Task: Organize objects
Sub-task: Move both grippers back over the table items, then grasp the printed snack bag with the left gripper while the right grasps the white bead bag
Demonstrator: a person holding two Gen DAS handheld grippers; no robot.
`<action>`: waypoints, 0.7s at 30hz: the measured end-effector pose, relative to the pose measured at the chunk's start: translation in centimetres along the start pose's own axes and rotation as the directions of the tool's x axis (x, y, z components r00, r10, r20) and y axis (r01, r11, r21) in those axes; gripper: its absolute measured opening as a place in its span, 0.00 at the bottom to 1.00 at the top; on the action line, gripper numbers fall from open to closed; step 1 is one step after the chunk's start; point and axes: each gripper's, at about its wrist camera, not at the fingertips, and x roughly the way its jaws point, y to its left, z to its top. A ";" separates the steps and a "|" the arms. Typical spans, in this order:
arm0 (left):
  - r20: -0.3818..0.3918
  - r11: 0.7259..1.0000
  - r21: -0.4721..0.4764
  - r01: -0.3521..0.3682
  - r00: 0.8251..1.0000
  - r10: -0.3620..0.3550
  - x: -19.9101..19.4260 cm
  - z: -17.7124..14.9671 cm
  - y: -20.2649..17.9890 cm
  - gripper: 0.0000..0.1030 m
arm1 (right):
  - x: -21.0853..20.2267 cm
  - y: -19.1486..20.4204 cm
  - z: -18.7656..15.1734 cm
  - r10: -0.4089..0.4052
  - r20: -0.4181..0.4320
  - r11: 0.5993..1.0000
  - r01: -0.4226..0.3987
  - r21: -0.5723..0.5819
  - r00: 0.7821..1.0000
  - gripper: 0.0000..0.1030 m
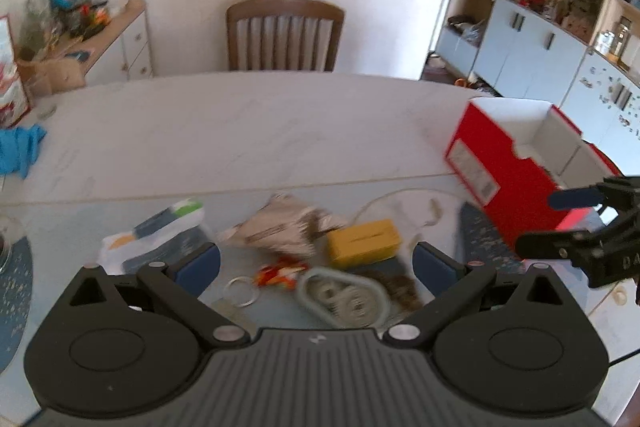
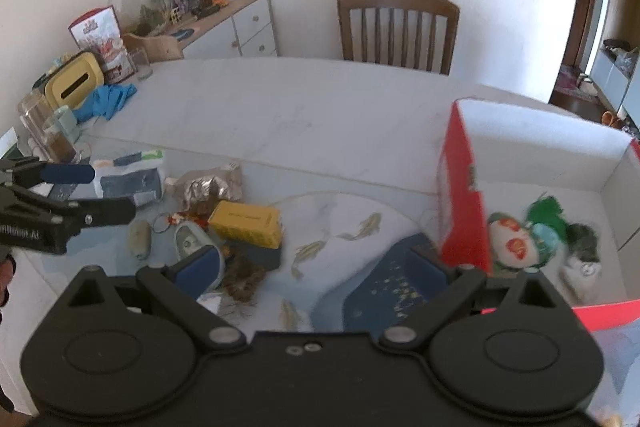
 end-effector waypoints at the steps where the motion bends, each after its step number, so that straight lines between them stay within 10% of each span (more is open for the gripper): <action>1: -0.004 1.000 -0.010 -0.011 1.000 0.011 0.1 -0.1 0.7 1.00 | 0.3 0.5 -0.1 0.007 -0.007 1.000 -0.008 -0.012 1.000 0.95; 21: -0.083 0.987 0.015 -0.161 0.983 0.161 6.4 0.9 9.6 1.00 | 7.3 10.1 -2.6 0.070 -0.229 0.977 -0.113 -0.182 0.971 0.93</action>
